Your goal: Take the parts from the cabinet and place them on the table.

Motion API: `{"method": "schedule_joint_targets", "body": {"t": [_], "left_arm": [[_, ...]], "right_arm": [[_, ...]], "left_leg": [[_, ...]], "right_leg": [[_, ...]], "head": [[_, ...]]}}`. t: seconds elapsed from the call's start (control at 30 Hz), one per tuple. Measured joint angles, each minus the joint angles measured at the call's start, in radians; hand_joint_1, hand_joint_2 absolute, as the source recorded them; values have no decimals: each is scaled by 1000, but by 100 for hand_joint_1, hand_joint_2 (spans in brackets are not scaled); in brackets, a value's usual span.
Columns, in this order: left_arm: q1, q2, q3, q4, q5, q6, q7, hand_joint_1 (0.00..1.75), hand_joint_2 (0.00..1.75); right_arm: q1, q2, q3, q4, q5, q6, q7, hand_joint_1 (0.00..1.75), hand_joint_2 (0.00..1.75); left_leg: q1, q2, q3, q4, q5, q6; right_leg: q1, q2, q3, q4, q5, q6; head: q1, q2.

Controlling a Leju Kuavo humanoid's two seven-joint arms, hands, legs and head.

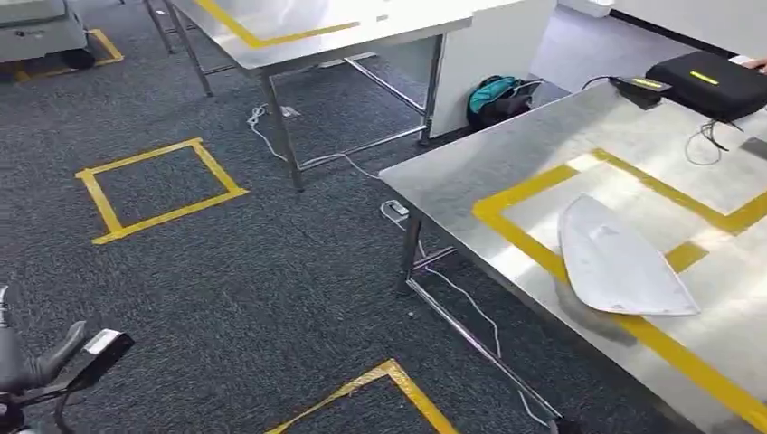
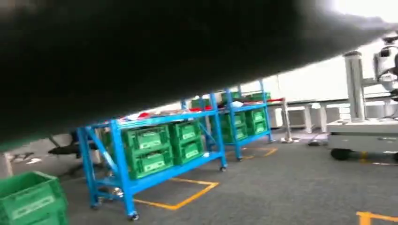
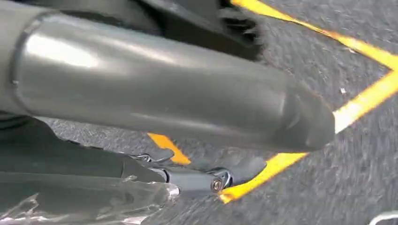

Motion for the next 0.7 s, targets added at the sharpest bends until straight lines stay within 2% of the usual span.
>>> {"method": "schedule_joint_targets", "body": {"t": [0.03, 0.07, 0.1, 0.13, 0.17, 0.2, 0.23, 0.27, 0.33, 0.37, 0.4, 0.43, 0.47, 0.5, 0.53, 0.57, 0.6, 0.63, 0.67, 0.7], "left_arm": [[1, -6, -16, 0, -2, 1, 10, 0, 0], [3, -9, -27, 0, -5, 3, 16, 0, 0], [4, -15, -35, 0, -6, 6, 22, 0, 0], [6, -20, -45, 0, -7, 9, 26, 0, 0], [8, -24, -50, 0, -8, 15, 29, 0, 0], [11, -30, -54, 0, -8, 26, 30, 0, 0], [16, -33, -56, 0, -8, 43, 30, 0, 0], [26, -36, -56, 0, -8, 59, 30, 0, 0], [47, -41, -56, 2, -8, 76, 28, 0, 0], [55, -42, -56, 3, -8, 78, 27, 0, 0], [61, -43, -56, 3, -8, 81, 25, 0, 0], [60, -44, -57, 3, -8, 82, 24, 0, 0], [58, -46, -58, 4, -7, 83, 24, 0, 0], [59, -47, -59, 5, -7, 83, 24, 0, 0], [62, -48, -59, 6, -7, 84, 23, 0, 0], [65, -50, -59, 10, -4, 85, 20, 0, 0], [69, -51, -57, 13, 3, 87, 14, 0, 0], [73, -55, -50, 16, 9, 87, 3, 0, 0], [77, -58, -39, 20, 13, 88, -7, 0, 0], [79, -61, -29, 23, 13, 88, -18, 0, 0]], "right_arm": [[2, -1, -1, 0, 0, 1, -2, 0, 0], [3, -2, -2, 0, 0, 2, -5, 0, 0], [3, -3, -3, 0, 0, 2, -5, 0, 0], [3, -3, -6, 0, 1, 2, -7, 0, 0], [2, -4, -6, 0, 3, 2, -7, 0, 0], [2, -4, -6, 0, 7, 0, -6, 0, 0], [2, -3, -6, 1, 14, -2, 0, 0, 0], [1, -2, -6, 1, 21, -2, 9, 0, 0], [0, 0, -5, 1, 26, -8, 17, 0, 0], [0, 4, -5, 1, 27, -8, 20, 0, 0], [-1, 5, -5, 1, 27, -8, 21, 0, 0], [-1, 5, -5, 1, 28, -8, 21, 0, 0], [1, 5, -5, 1, 28, -8, 21, 0, 0], [3, 5, -5, 1, 28, -8, 22, 0, 0], [4, 5, -5, 1, 29, -8, 24, 0, 0], [4, 5, -5, 1, 34, -8, 28, 0, 0], [3, 6, -5, 1, 39, -9, 32, 0, 0], [1, 9, -4, 1, 41, -18, 39, 0, 0], [-1, 14, -4, 1, 40, -21, 42, 0, 0], [-3, 20, -4, 1, 38, -23, 42, 0, 0]], "left_leg": [[-1, -13, 1, 0, 0, 0], [-2, -27, 1, 0, 0, 1], [-2, -41, 3, 1, 0, 0], [-1, -55, 6, 1, 0, 0], [0, -68, 9, 1, -1, -1], [1, -79, 9, 1, -1, -4], [-5, -89, 6, 8, -3, -11], [-3, -96, 3, 3, 1, -17], [3, -112, 2, -6, 9, -30], [2, -116, -1, -4, 7, -35], [-3, -61, -8, 12, -9, -37], [-4, -22, -33, 64, -45, -42], [-2, -4, -71, 146, -88, -47], [-1, 3, -109, 227, -121, -49], [-1, 4, -141, 293, -142, -51], [-1, 4, -149, 311, -139, -53], [-1, 5, -134, 282, -112, -53], [-1, 10, -97, 211, -70, -52], [-1, 25, -44, 113, -26, -50], [-2, 65, 5, 29, 0, -48]], "right_leg": [[1, 1, -33, 54, -9, -1], [1, 1, -41, 54, 8, -3], [1, 3, -28, 8, 49, -6], [1, 9, 4, -69, 99, -9], [0, 25, 49, -168, 152, -12], [-5, 72, 79, -243, 175, -13], [-7, 77, 86, -258, 170, -12], [-4, 66, 91, -256, 171, -14], [1, 52, 92, -254, 174, -23], [-5, 40, 94, -264, 180, -32], [-5, 29, 96, -267, 183, -38], [-3, 18, 96, -267, 183, -46], [-2, 4, 95, -267, 182, -48], [0, -9, 95, -267, 181, -49], [0, -23, 94, -267, 181, -50], [0, -35, 94, -267, 180, -51], [0, -47, 95, -267, 179, -51], [0, -59, 96, -267, 179, -50], [0, -68, 98, -267, 177, -47], [2, -76, 102, -267, 174, -43]], "head": [[-1, 0], [0, 0], [0, 0], [0, 0], [0, 0], [1, 0], [-2, 0], [-2, 0], [-2, 0], [-2, 0], [-4, 0], [-8, 0], [-10, 0], [-9, 0], [-9, 0], [-9, 0], [-9, 0], [-9, 0], [-9, 0], [-10, 0]]}}
